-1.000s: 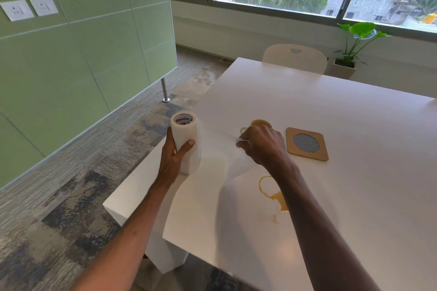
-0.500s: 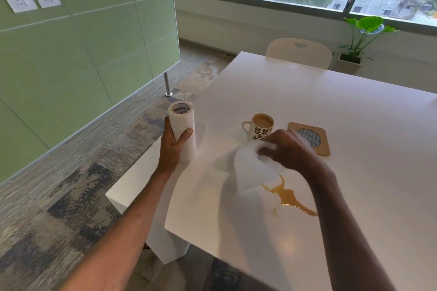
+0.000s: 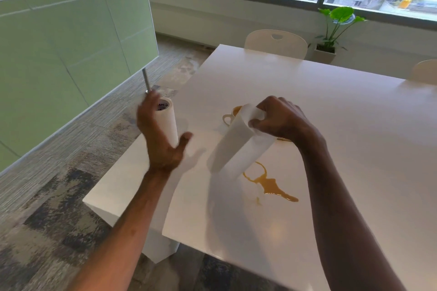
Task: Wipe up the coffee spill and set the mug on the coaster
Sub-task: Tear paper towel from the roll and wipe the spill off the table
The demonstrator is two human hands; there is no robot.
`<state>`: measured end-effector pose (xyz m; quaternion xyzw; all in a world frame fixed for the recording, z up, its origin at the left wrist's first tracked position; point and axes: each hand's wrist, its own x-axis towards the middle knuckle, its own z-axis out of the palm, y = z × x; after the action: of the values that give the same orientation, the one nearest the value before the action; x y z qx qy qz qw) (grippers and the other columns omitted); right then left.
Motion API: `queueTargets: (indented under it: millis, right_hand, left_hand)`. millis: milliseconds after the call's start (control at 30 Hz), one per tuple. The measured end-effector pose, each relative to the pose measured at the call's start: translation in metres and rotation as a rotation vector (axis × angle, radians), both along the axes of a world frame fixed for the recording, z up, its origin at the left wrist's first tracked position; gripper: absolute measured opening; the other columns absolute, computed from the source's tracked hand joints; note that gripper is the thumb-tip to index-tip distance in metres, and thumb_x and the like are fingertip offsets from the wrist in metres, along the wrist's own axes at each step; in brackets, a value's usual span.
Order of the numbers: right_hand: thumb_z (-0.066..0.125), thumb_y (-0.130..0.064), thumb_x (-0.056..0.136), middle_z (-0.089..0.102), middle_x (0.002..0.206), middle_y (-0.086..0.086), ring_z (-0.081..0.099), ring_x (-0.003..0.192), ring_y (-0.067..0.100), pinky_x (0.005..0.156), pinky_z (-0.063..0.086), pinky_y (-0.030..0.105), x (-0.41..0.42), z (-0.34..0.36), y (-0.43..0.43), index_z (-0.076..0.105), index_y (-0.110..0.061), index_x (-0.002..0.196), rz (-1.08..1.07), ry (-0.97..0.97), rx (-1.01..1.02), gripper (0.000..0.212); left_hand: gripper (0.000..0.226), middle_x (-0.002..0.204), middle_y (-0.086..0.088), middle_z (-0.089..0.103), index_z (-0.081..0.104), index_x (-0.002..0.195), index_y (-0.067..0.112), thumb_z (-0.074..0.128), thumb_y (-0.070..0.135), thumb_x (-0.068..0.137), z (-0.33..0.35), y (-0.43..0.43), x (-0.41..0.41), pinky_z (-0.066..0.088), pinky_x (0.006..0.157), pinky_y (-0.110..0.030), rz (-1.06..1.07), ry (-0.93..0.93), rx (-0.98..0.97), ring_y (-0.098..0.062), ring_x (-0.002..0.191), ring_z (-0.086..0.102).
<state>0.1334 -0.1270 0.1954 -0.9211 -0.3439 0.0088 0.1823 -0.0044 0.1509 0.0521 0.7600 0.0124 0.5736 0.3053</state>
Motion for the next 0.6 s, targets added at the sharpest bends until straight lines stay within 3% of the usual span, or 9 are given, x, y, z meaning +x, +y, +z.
queueTargets:
  millis: [67, 167, 267, 367, 433, 500, 600]
  right_hand:
    - [0.08, -0.038, 0.087, 0.077, 0.106, 0.006, 0.073, 0.091, 0.03, 0.087, 0.064, 0.052, 0.001, 0.005, -0.003, 0.078, -0.017, 0.113, -0.02, -0.01, -0.013, 0.033]
    - [0.081, -0.038, 0.087, 0.077, 0.107, 0.006, 0.072, 0.093, 0.03, 0.088, 0.064, 0.051, 0.003, 0.008, -0.011, 0.077, -0.017, 0.115, -0.034, -0.024, -0.016, 0.035]
    - [0.082, -0.039, 0.088, 0.076, 0.107, 0.001, 0.071, 0.092, 0.025, 0.082, 0.06, 0.041, 0.006, 0.003, -0.024, 0.077, -0.017, 0.116, -0.029, 0.012, 0.03, 0.035]
    - [0.08, -0.036, 0.089, 0.078, 0.1, 0.001, 0.072, 0.094, 0.026, 0.085, 0.061, 0.047, 0.013, 0.0, -0.043, 0.08, -0.024, 0.103, -0.035, 0.068, -0.005, 0.019]
    - [0.076, -0.019, 0.09, 0.079, 0.101, 0.001, 0.071, 0.098, 0.026, 0.089, 0.062, 0.052, 0.018, -0.003, -0.061, 0.082, -0.025, 0.102, -0.019, 0.127, -0.014, 0.014]
    - [0.068, -0.002, 0.091, 0.079, 0.11, -0.002, 0.07, 0.105, 0.025, 0.094, 0.061, 0.055, 0.023, -0.008, -0.078, 0.084, -0.021, 0.113, -0.001, 0.112, -0.005, 0.033]
    - [0.064, -0.003, 0.098, 0.08, 0.125, -0.007, 0.071, 0.115, 0.024, 0.095, 0.062, 0.051, 0.026, -0.022, -0.097, 0.084, -0.03, 0.122, -0.062, 0.002, 0.07, 0.041]
  left_hand:
    - [0.113, 0.172, -0.014, 0.036, 0.034, 0.166, 0.009, 0.078, 0.068, 0.08, 0.0, -0.03, 0.005, 0.025, 0.125, -0.07, -0.087, 0.142, 0.183, -0.043, 0.16, 0.035]
    - [0.114, 0.177, -0.006, 0.031, 0.027, 0.17, 0.012, 0.081, 0.064, 0.083, -0.012, -0.075, 0.011, 0.018, 0.132, -0.062, -0.155, 0.337, 0.326, -0.031, 0.164, 0.031]
    - [0.095, 0.17, 0.002, 0.043, 0.026, 0.17, 0.015, 0.076, 0.041, 0.094, -0.018, -0.094, 0.019, 0.03, 0.129, -0.046, -0.17, 0.417, 0.211, -0.021, 0.153, 0.047]
    - [0.063, 0.146, 0.001, 0.066, 0.043, 0.161, 0.022, 0.063, 0.021, 0.102, -0.016, -0.101, 0.028, 0.04, 0.112, -0.027, -0.145, 0.455, 0.146, -0.022, 0.123, 0.065]
    - [0.053, 0.125, -0.002, 0.075, 0.056, 0.148, 0.024, 0.057, 0.008, 0.098, -0.012, -0.104, 0.034, 0.046, 0.098, -0.029, -0.142, 0.483, 0.185, -0.024, 0.109, 0.069]
    - [0.061, 0.126, 0.002, 0.077, 0.064, 0.142, 0.027, 0.052, 0.004, 0.088, -0.004, -0.108, 0.039, 0.049, 0.096, -0.03, -0.192, 0.531, 0.201, -0.021, 0.114, 0.068]
    - [0.066, 0.138, 0.005, 0.074, 0.068, 0.143, 0.025, 0.044, 0.012, 0.083, 0.01, -0.118, 0.045, 0.047, 0.102, -0.028, -0.23, 0.528, 0.218, -0.018, 0.125, 0.064]
